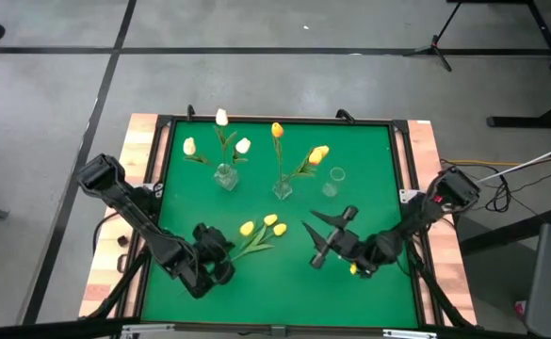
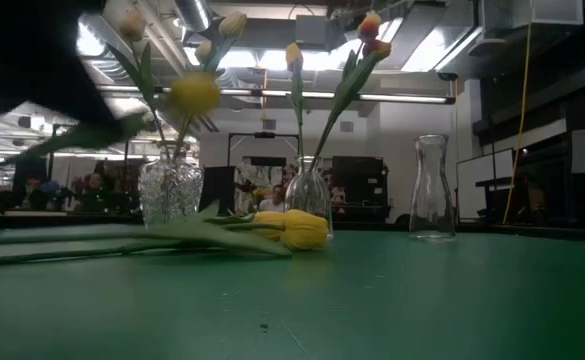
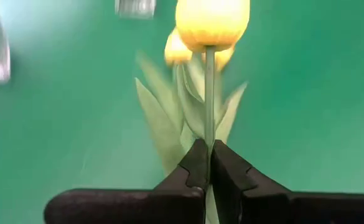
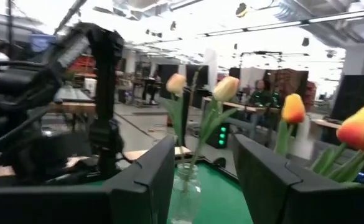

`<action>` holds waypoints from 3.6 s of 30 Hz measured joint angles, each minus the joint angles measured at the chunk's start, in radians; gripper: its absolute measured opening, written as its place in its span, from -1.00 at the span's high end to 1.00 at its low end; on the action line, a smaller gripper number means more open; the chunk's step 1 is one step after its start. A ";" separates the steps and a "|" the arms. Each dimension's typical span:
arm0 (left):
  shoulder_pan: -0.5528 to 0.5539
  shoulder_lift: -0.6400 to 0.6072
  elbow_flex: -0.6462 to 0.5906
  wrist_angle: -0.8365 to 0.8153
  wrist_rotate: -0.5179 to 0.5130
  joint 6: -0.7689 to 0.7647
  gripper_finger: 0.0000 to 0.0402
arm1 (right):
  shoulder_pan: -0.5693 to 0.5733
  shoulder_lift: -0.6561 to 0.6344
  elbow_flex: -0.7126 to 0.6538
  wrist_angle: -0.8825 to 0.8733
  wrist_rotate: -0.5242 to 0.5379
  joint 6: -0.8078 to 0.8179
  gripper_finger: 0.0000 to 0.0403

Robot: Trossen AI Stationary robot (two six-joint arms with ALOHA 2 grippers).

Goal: Sort flowers into vase by color
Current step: Put the left yellow flower into the right transparent vase

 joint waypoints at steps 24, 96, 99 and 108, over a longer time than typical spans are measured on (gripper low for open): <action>0.149 -0.002 0.164 0.892 -0.172 1.360 0.99 | 0.113 -0.082 0.001 -0.115 0.037 0.077 0.19; 0.421 -0.014 0.163 1.097 0.674 1.446 0.96 | -0.077 -0.081 0.197 -1.134 -0.339 0.828 0.95; 0.421 -0.014 0.163 1.094 0.645 1.449 0.90 | -0.077 -0.081 0.197 -1.134 -0.334 0.828 0.96; 0.391 -0.017 0.163 1.037 0.522 1.487 0.60 | -0.077 -0.081 0.197 -1.134 -0.306 0.818 0.98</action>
